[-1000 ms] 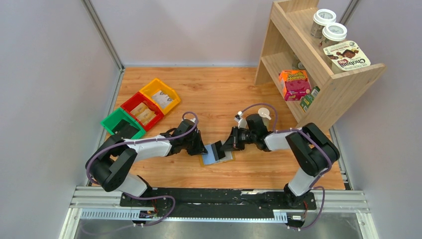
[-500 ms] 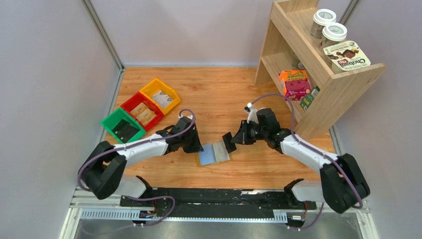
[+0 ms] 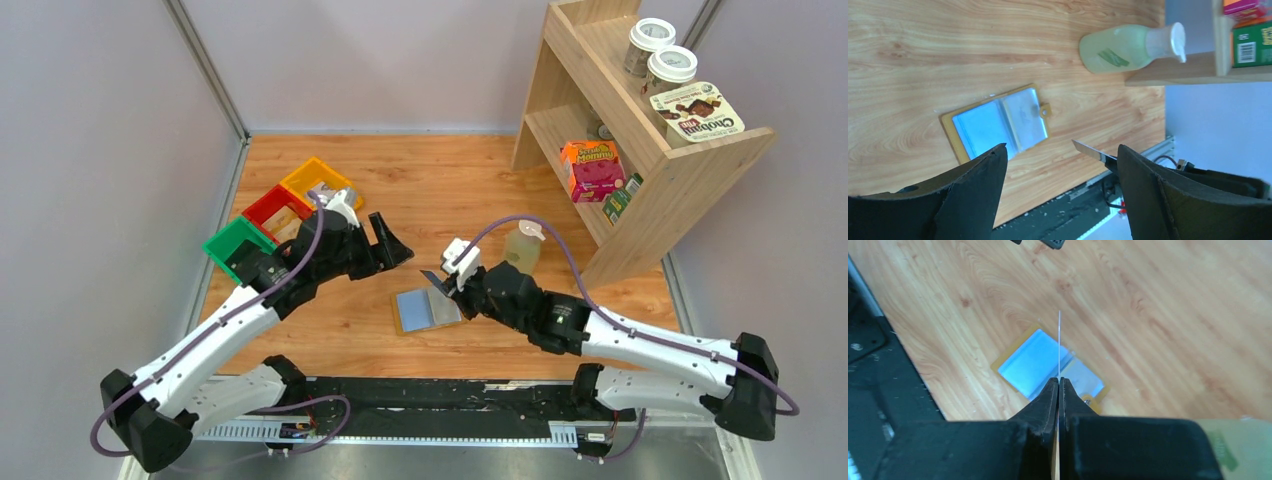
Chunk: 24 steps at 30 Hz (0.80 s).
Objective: Take the credit cards out of the card holder
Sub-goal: Place the credit card in the storage box.
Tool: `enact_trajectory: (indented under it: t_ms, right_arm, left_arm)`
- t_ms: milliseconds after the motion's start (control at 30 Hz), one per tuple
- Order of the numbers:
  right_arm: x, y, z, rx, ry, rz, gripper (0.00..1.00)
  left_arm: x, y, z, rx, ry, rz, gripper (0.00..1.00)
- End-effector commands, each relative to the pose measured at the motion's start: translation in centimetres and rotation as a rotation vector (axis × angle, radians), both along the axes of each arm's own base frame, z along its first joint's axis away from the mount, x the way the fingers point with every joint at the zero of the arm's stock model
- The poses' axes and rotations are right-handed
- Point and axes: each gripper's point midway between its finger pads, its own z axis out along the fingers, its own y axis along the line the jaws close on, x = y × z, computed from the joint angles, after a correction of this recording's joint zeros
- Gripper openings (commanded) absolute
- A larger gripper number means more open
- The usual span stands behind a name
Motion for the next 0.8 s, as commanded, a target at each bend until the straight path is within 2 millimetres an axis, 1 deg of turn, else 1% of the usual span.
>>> enact_trajectory:
  t_ms: [0,33,67,167,233,467,533,600,667,700,733,767]
  right_arm:
    - [2.2,-0.8,4.5,-0.104,-0.37,-0.149,0.0]
    - [2.3,-0.7,4.8,-0.117,-0.404,-0.171,0.0]
    - [1.9,-0.2,5.5,-0.13,-0.46,-0.177,0.0]
    - [1.6,0.5,5.9,-0.185,-0.559,-0.207,0.0]
    - [1.1,1.3,6.4,-0.188,-0.604,-0.208,0.0]
    - [-0.3,3.6,6.4,-0.259,-0.738,-0.205,0.0]
    - [-0.6,4.2,6.0,-0.276,-0.754,-0.187,0.0]
    - [-0.7,4.7,5.3,-0.303,-0.764,-0.18,0.0]
    - [-0.7,4.9,4.8,-0.324,-0.772,-0.177,0.0]
    - [-0.7,4.9,4.6,-0.33,-0.777,-0.175,0.0]
    - [-0.8,5.0,4.4,-0.332,-0.78,-0.171,0.0]
    - [-0.8,5.0,4.3,-0.332,-0.78,-0.171,0.0]
  left_arm:
    - [-1.5,1.0,2.0,-0.068,0.044,0.048,0.88]
    - [-1.7,0.9,1.9,-0.084,0.055,0.051,0.88]
    - [-1.9,0.8,2.1,-0.098,0.059,0.046,0.88]
    - [-2.5,0.3,2.0,-0.141,0.084,0.028,0.88]
    - [-2.8,-0.3,1.7,-0.162,0.1,0.001,0.87]
    - [-2.9,-1.1,1.6,-0.211,0.115,-0.018,0.8]
    - [-2.8,-1.2,1.5,-0.219,0.112,-0.017,0.75]
    - [-2.8,-1.3,1.3,-0.225,0.116,-0.016,0.68]
    - [-2.6,-1.3,1.1,-0.227,0.111,-0.005,0.52]
    - [-2.4,-1.1,1.0,-0.225,0.108,0.005,0.47]
    - [-2.4,-1.1,0.9,-0.227,0.107,0.011,0.37]
    - [-2.3,-1.0,0.7,-0.225,0.103,0.015,0.31]
